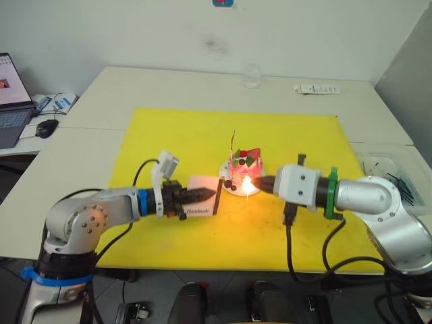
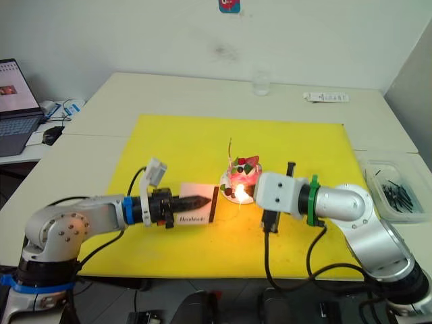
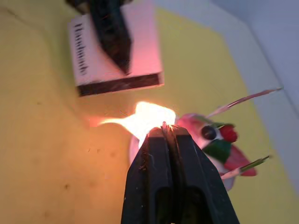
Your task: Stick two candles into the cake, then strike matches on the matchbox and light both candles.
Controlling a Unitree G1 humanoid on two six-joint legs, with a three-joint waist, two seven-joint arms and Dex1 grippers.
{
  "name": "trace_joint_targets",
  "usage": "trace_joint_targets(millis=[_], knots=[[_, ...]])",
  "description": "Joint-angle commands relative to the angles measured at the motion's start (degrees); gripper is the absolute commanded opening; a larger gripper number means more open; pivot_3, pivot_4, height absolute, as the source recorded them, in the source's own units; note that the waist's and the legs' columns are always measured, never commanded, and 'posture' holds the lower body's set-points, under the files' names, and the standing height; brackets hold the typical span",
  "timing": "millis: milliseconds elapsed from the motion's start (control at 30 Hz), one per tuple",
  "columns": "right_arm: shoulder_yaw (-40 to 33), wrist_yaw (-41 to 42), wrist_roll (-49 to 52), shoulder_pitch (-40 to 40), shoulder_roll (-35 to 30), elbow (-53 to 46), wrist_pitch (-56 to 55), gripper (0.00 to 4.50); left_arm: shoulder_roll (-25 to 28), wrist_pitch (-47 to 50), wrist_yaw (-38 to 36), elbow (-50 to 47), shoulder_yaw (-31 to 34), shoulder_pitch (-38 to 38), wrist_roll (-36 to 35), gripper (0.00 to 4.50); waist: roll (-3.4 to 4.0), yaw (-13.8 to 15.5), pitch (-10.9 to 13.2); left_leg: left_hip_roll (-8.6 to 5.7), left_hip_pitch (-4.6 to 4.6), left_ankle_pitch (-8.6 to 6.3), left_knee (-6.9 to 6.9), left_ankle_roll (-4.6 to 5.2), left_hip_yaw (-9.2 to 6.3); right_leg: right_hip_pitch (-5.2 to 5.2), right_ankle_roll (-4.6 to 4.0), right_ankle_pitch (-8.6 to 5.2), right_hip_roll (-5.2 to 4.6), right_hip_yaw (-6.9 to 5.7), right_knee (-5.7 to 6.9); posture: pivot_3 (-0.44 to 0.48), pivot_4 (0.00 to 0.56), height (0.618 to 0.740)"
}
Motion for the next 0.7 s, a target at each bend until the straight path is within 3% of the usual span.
trace_joint_targets(millis=[33, 333, 700], knots=[[0.9, -3.3, -2.7, -4.4, 1.7, 1.7, 0.2, 0.03, 0.4, -2.7, -1.9, -1.9, -1.0, 1.5, 1.9, 0.00, 0.00, 0.4, 0.0, 0.00, 0.00, 0.00, 0.00, 0.00, 0.00, -0.03, -0.03, -0.02, 0.00, -0.01, 0.06, 0.000, 0.150, 0.727], [8.4, -7.6, -13.5, -14.0, 5.4, 15.6, -7.3, 0.03, -2.5, -3.7, -2.6, -2.8, -4.1, 1.5, 3.4, 0.00, 0.00, 0.7, 0.0, -0.03, 0.03, 0.01, 0.07, 0.00, 0.04, -0.09, -0.12, -0.05, 0.03, 0.03, 0.26, 0.000, 0.150, 0.727], [8.3, -9.1, -18.5, -17.1, 8.4, 23.8, -13.1, 0.03, -3.9, -3.3, -2.4, -3.4, -4.7, 1.2, 3.4, 0.00, 0.01, 0.7, 0.0, -0.07, -0.04, 0.01, 0.07, 0.00, 0.04, -0.11, -0.13, -0.05, 0.00, 0.01, 0.26, 0.000, 0.150, 0.727]])
